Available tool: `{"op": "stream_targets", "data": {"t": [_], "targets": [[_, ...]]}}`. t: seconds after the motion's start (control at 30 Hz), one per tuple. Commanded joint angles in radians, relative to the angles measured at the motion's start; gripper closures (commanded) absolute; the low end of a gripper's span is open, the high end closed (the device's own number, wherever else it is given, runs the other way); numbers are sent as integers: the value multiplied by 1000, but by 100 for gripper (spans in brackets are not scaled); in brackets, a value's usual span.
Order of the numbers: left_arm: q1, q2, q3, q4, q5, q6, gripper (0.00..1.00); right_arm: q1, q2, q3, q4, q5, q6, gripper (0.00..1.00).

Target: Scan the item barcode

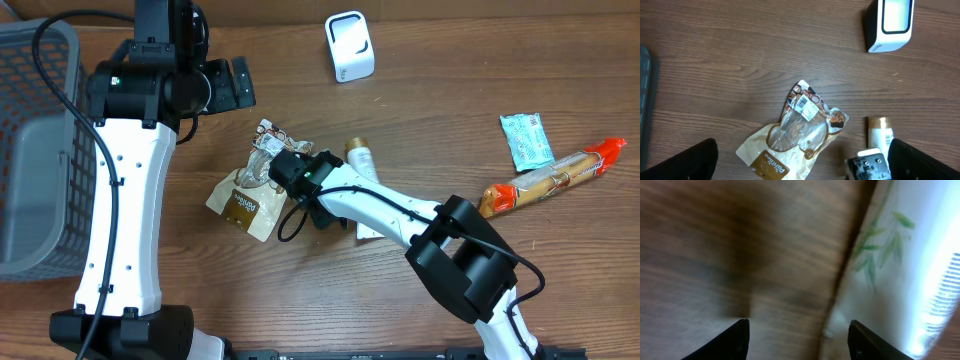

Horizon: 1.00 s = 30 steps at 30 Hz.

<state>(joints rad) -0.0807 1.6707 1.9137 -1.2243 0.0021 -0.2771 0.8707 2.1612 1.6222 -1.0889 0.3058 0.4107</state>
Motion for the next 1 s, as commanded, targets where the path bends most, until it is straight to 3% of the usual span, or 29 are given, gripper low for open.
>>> {"op": "stream_targets", "data": {"t": [0.0, 0.2, 0.4, 0.5, 0.77, 0.97], "targets": [[2, -4, -5, 2, -12, 19, 0, -41, 2, 44, -7, -136, 0, 38], [2, -4, -5, 1, -12, 19, 1, -112, -76, 153, -55, -175, 0, 36], [2, -4, -5, 2, -12, 19, 0, -226, -157, 201, -103, -244, -10, 20], [2, -4, -5, 1, -12, 19, 0, -306, -160, 197, -134, -391, -97, 19], [2, -4, -5, 2, -12, 19, 0, -491, -156, 47, -87, -718, -329, 14], [2, -4, -5, 1, -12, 19, 0, -556, -156, -138, 68, -864, -367, 13]]}}
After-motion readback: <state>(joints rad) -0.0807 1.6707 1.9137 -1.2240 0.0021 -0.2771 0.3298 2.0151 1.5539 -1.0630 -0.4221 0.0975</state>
